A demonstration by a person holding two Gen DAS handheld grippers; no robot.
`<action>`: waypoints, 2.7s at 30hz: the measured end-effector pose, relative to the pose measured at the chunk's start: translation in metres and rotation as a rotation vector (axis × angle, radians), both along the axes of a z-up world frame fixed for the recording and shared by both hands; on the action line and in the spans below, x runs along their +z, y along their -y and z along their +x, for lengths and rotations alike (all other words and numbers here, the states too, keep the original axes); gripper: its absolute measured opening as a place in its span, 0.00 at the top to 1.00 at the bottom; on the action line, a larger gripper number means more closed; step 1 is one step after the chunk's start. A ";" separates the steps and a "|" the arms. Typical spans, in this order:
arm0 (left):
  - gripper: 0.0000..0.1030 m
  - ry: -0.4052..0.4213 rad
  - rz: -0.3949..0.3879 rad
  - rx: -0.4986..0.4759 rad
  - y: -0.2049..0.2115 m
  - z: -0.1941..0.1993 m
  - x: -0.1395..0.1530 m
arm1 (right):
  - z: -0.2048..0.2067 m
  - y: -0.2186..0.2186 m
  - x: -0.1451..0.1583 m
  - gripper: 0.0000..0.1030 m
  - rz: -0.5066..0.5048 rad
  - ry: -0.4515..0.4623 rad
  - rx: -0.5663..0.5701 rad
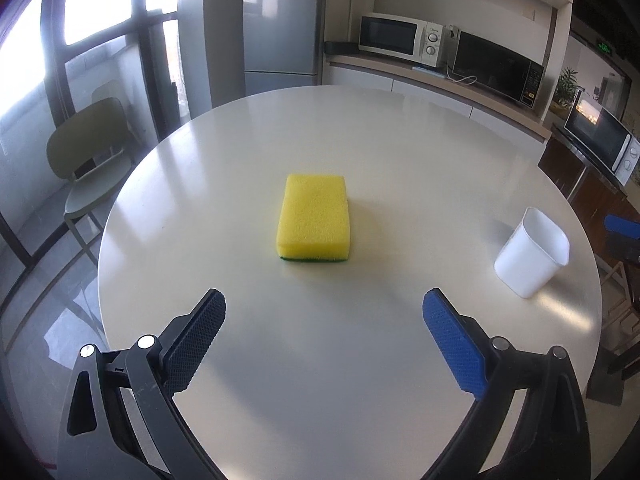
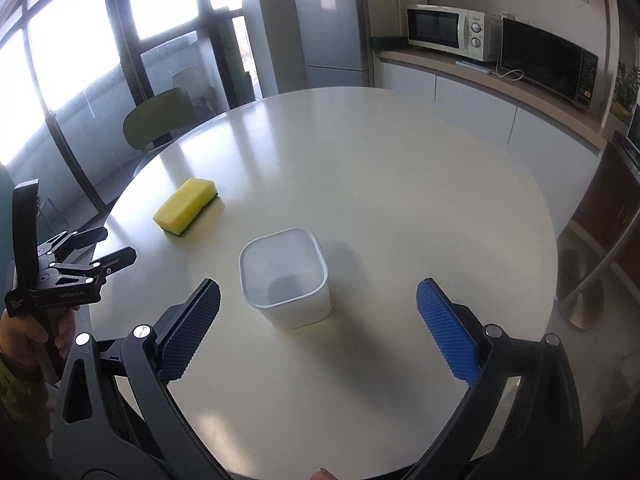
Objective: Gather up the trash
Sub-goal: 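Grasp the yellow sponge with left tool while right grasps the last white cup, then carry the sponge and white cup down over the blue basket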
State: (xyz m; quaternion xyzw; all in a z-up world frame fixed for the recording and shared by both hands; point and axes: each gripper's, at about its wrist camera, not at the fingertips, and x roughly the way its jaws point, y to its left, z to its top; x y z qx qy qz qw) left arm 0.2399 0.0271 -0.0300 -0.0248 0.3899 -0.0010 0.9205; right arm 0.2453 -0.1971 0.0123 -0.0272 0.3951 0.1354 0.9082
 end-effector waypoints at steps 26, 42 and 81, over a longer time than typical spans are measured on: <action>0.23 -0.181 0.004 -0.024 -0.012 0.071 -0.027 | 0.065 -0.019 -0.034 0.65 -0.077 -0.164 0.009; 0.55 -0.135 -0.016 -0.064 -0.003 0.046 -0.020 | 0.043 -0.025 -0.038 0.94 -0.097 -0.134 0.029; 0.58 0.101 -0.184 -0.085 -0.007 -0.154 0.021 | -0.129 -0.063 -0.007 0.96 -0.014 0.188 0.097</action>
